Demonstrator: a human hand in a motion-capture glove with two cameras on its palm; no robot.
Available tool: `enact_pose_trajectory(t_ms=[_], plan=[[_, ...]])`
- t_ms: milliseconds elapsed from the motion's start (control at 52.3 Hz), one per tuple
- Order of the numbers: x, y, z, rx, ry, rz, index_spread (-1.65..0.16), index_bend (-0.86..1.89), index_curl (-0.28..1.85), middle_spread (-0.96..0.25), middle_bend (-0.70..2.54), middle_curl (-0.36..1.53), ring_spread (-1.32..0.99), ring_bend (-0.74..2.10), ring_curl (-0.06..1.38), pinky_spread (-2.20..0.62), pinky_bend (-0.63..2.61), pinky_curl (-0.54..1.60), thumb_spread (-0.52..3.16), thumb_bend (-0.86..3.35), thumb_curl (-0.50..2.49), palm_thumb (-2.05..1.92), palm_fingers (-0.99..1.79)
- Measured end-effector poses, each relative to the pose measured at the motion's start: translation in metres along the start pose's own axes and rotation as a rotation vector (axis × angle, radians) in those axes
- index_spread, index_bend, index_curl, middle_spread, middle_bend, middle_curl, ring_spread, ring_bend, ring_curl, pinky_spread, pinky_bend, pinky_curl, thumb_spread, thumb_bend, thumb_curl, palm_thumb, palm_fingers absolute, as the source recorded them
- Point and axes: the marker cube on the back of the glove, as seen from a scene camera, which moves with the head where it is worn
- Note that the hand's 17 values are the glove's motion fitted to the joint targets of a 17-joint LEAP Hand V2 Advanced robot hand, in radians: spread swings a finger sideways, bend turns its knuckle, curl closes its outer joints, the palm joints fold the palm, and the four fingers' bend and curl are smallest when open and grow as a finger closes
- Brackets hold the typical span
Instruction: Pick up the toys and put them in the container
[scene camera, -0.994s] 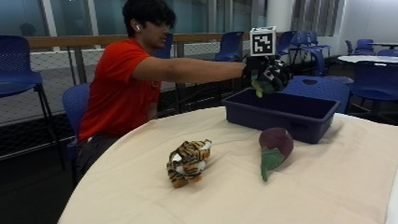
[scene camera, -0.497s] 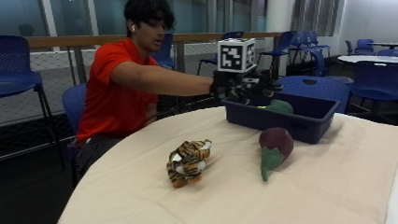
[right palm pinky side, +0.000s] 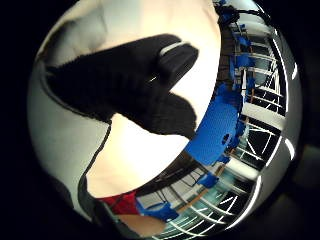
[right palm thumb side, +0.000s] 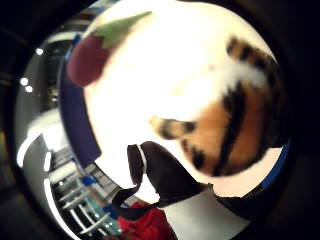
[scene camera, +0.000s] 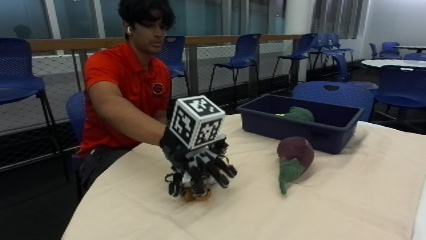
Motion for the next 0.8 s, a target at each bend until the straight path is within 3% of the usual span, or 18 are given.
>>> enact_pose_trajectory(t_ms=[134, 191, 229, 363, 382, 516, 803], plan=[[0.002, 0.002, 0.016, -0.014, -0.087, -0.028, -0.36, 0.13, 0.23, -0.04, 0.08, 0.19, 0.07, 0.21, 0.22, 0.13, 1.37, 0.4, 1.01, -0.06, 0.24, -0.06, -0.18], [0.003, 0.004, 0.017, 0.017, -0.075, -0.033, -0.38, 0.26, 0.27, -0.04, 0.15, 0.2, 0.06, 0.27, 0.23, 0.09, 1.29, 0.38, 1.08, 0.01, 0.26, 0.03, 0.06], [0.001, 0.006, 0.017, 0.05, -0.06, -0.036, -0.39, 0.28, 0.28, -0.04, 0.16, 0.2, 0.05, 0.29, 0.24, 0.07, 1.27, 0.37, 1.1, 0.0, 0.27, 0.04, 0.07], [-0.01, 0.011, 0.017, 0.178, -0.014, -0.064, -0.38, 0.33, 0.31, -0.17, 0.46, 0.3, -0.07, 0.41, 0.25, -0.02, 1.02, 0.28, 1.23, 0.1, 0.33, 0.22, 0.48], [-0.011, 0.012, 0.016, 0.188, -0.006, -0.068, -0.38, 0.35, 0.32, -0.18, 0.42, 0.28, -0.06, 0.37, 0.23, -0.01, 1.02, 0.28, 1.24, 0.08, 0.32, 0.2, 0.42], [-0.022, 0.02, 0.006, 0.233, 0.017, -0.097, -0.37, 0.21, 0.33, -0.28, 0.48, 0.33, -0.26, 0.64, 0.32, -0.21, 1.04, 0.29, 1.26, 0.19, 0.41, 0.43, 0.69], [-0.07, 0.063, -0.077, 0.335, -0.045, -0.151, -0.36, 0.18, 0.37, -0.37, 0.41, 0.36, -0.42, 0.71, 0.36, -0.38, 1.08, 0.33, 1.15, 0.2, 0.53, 0.59, 0.79]])
